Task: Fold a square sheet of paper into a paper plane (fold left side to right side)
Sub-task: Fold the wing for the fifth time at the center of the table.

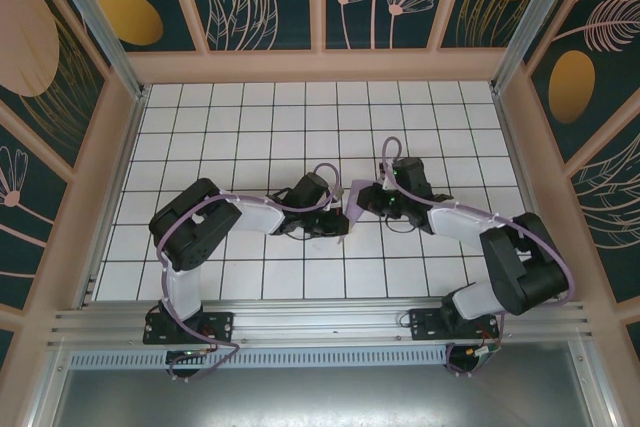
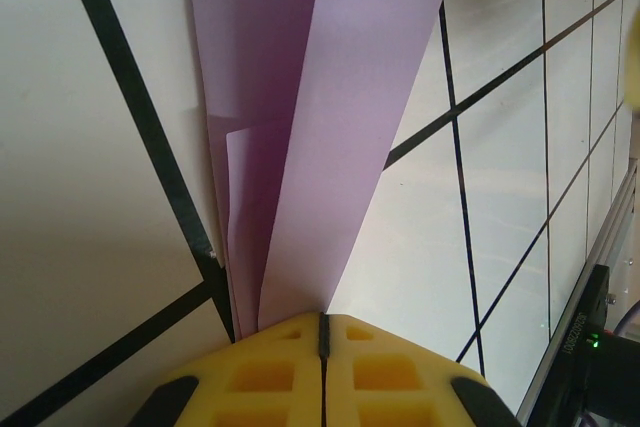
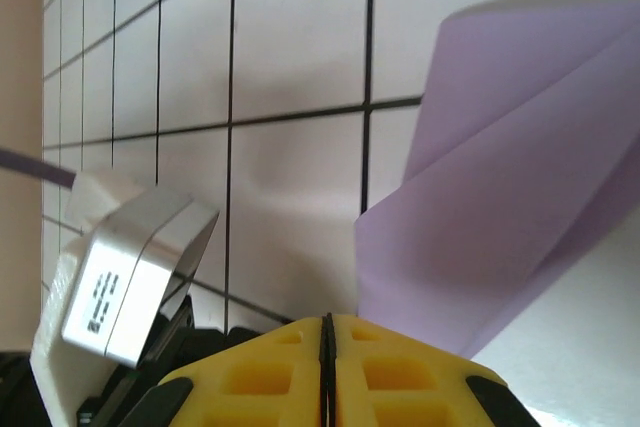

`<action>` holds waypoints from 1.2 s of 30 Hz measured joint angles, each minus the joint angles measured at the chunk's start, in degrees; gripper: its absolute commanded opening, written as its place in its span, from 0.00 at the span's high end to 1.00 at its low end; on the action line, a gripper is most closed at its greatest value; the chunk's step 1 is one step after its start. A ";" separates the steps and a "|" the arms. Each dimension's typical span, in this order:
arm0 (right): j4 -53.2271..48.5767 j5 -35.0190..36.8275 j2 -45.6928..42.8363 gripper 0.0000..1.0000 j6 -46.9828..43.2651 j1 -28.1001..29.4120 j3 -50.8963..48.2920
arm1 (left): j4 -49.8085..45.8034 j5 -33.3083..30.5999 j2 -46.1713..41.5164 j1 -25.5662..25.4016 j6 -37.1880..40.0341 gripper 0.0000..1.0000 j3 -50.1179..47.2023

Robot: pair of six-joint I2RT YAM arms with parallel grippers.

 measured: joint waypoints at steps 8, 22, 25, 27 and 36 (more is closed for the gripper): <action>0.94 -0.22 5.42 0.90 -0.28 0.90 0.02 | -0.02 -0.02 0.00 0.00 0.33 0.92 0.00; -0.35 3.08 10.67 0.90 -3.78 -1.18 3.34 | -0.24 -0.24 0.00 -0.09 0.98 0.93 0.07; -0.81 3.74 11.21 0.90 -4.74 -1.84 3.58 | -0.24 -0.26 0.00 -0.11 1.05 0.93 0.07; -1.25 4.11 11.39 0.90 -5.14 -2.47 3.65 | -0.24 -0.26 0.00 -0.11 1.18 0.93 0.07; -3.78 4.63 13.05 0.90 -6.97 -3.93 6.08 | -0.20 -0.55 0.00 -0.17 1.20 0.94 0.07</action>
